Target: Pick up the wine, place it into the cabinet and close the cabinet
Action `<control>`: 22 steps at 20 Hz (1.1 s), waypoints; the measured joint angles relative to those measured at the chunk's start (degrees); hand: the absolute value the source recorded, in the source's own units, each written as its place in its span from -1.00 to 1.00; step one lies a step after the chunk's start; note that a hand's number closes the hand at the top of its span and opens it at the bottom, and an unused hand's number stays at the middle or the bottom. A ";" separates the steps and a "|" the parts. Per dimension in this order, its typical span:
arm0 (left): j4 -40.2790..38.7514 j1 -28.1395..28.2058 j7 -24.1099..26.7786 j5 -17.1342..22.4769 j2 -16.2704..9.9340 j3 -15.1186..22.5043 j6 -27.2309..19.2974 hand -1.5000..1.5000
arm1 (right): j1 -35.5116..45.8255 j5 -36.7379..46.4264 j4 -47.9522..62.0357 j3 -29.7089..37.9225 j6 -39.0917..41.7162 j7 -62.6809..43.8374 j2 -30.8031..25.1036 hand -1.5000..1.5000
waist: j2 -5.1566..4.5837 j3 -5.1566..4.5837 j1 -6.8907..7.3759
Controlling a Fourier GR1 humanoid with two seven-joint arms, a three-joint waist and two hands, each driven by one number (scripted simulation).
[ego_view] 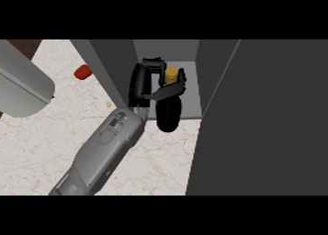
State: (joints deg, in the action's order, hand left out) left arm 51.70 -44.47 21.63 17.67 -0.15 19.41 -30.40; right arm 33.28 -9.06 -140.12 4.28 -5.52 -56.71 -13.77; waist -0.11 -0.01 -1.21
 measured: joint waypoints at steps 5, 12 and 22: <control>-5.29 -1.10 4.34 2.88 0.06 0.91 -0.28 1.00 | -1.09 0.10 0.20 -1.28 0.36 1.39 1.01 -1.00 | 0.05 0.01 -0.20; -11.94 -2.86 8.68 3.85 -0.01 2.40 -1.27 1.00 | 0.05 -0.42 1.00 0.33 0.71 1.08 0.44 -1.00 | 0.18 0.04 -0.57; -22.44 -7.02 17.26 9.98 -0.11 -1.10 0.48 1.00 | -0.24 -0.98 1.70 -0.33 1.38 1.94 0.98 -1.00 | -0.09 0.01 -1.06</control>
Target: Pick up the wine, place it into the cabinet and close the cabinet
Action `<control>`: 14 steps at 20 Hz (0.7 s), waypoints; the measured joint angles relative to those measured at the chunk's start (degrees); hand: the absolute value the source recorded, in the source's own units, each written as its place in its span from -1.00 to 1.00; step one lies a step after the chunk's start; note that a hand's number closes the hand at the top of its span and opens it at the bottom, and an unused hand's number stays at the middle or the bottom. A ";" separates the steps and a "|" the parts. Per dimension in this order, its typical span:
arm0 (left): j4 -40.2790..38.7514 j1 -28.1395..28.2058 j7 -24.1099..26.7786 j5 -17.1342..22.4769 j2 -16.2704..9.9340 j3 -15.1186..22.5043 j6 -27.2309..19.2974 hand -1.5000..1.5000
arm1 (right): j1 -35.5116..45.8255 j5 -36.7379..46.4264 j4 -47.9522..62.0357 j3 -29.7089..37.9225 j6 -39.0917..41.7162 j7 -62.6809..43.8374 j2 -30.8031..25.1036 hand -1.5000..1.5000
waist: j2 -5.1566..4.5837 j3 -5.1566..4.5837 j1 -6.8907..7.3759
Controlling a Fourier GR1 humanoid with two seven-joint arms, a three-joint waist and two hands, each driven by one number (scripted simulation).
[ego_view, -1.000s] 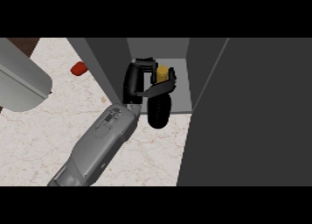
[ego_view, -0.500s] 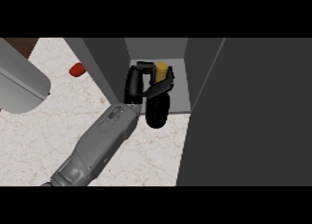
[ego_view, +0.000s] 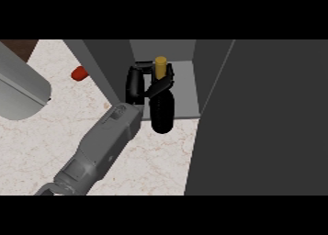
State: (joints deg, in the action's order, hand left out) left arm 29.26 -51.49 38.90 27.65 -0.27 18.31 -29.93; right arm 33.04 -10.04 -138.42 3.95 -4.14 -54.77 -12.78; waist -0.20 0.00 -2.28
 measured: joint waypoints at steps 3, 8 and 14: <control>-2.46 -0.78 2.22 2.79 -0.07 -1.74 1.66 1.00 | 0.43 -0.44 0.26 0.20 0.15 0.02 0.04 -1.00 | -0.11 0.00 -0.36; -9.00 -4.47 3.00 4.28 -0.04 -4.76 3.88 1.00 | 1.41 -0.41 0.01 -1.05 -0.67 -0.79 0.51 -1.00 | -0.26 -0.03 -0.61; -14.65 -8.29 3.35 5.21 -0.24 -6.62 4.88 1.00 | 0.15 -0.52 0.25 -1.11 -0.05 0.50 0.94 -1.00 | -0.57 -0.03 -0.99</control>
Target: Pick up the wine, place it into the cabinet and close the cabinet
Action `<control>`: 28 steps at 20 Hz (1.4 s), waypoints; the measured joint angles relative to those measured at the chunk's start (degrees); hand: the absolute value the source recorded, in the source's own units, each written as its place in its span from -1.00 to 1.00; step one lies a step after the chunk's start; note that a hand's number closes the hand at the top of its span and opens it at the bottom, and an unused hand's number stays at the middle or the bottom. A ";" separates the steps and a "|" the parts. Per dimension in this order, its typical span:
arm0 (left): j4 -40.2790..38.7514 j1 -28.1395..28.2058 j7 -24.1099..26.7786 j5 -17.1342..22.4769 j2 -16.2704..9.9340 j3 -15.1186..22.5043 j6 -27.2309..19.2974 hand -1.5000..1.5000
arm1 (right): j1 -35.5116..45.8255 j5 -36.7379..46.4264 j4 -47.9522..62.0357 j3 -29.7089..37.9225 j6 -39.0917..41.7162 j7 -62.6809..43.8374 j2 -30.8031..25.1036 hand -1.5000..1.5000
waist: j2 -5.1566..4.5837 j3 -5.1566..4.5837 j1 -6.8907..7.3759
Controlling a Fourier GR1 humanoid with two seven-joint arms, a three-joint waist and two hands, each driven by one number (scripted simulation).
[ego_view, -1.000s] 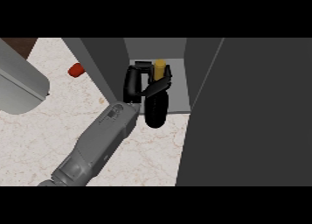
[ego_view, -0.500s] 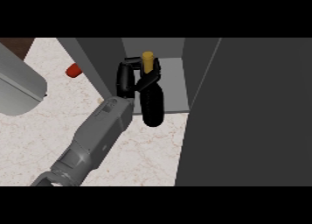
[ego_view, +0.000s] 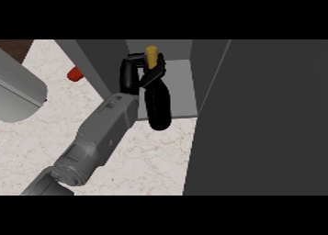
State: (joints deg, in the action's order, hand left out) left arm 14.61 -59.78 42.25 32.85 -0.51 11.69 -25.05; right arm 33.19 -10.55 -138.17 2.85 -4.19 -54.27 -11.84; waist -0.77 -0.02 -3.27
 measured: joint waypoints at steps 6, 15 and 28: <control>-5.30 -3.00 1.17 -1.74 -0.37 -0.47 -3.86 1.00 | 1.67 -0.14 0.14 0.05 -0.25 -0.31 0.05 -1.00 | -0.25 0.01 -0.66; -9.95 -5.96 0.22 -3.23 -1.11 -0.82 -6.75 1.00 | 1.11 -0.16 0.52 -0.96 0.20 1.09 0.80 -1.00 | -0.77 0.01 -1.44; -9.84 -5.11 -1.03 0.34 -1.21 -5.38 -2.51 1.00 | 1.86 -0.15 0.36 -3.03 -0.27 1.08 2.12 -1.00 | -1.15 -0.04 -2.69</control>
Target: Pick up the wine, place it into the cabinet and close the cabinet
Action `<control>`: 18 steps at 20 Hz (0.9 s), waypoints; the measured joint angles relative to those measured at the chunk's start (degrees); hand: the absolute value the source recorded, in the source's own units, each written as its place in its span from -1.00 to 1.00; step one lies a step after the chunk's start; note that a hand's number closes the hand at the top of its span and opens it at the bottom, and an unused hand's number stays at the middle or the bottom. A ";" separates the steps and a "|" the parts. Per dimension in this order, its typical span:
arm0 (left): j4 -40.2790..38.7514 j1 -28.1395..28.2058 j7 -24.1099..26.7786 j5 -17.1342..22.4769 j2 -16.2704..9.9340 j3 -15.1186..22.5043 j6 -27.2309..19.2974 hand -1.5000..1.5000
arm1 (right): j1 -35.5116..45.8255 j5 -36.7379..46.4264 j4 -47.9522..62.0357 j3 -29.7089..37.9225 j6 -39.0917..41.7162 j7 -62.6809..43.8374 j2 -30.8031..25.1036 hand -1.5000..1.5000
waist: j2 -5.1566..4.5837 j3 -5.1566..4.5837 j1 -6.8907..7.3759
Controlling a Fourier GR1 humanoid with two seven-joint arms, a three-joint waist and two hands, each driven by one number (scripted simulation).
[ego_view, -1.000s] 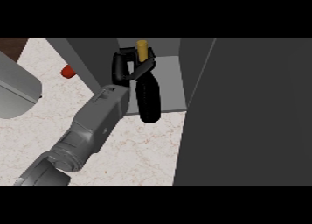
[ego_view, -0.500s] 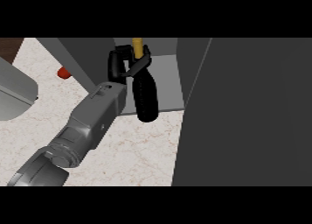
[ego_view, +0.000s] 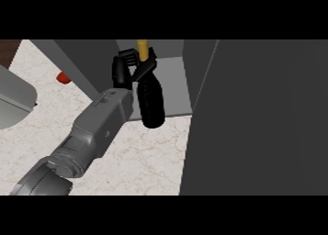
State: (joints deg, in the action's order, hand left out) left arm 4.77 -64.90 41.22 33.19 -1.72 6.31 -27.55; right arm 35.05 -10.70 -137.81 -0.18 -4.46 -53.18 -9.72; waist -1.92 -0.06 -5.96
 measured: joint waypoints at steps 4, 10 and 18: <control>0.71 1.26 0.37 1.61 0.20 -1.69 3.85 1.00 | 0.34 0.03 0.07 -0.19 0.08 0.31 0.10 -1.00 | -0.03 0.03 -0.20; 1.51 3.56 1.18 3.79 0.08 -3.07 8.15 1.00 | 1.02 -0.42 0.38 0.14 0.28 0.62 0.30 -1.00 | 0.09 0.11 -1.23; 2.38 6.49 2.90 6.18 -0.44 -3.03 11.66 1.00 | 1.19 -1.32 0.78 -0.15 0.66 1.00 1.05 -1.00 | 0.22 0.22 -2.79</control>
State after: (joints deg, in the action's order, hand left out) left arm 7.15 -58.41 44.12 39.36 -2.15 3.27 -15.90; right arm 36.24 -12.02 -137.04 -0.33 -3.80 -52.18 -8.66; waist -1.70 0.16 -8.75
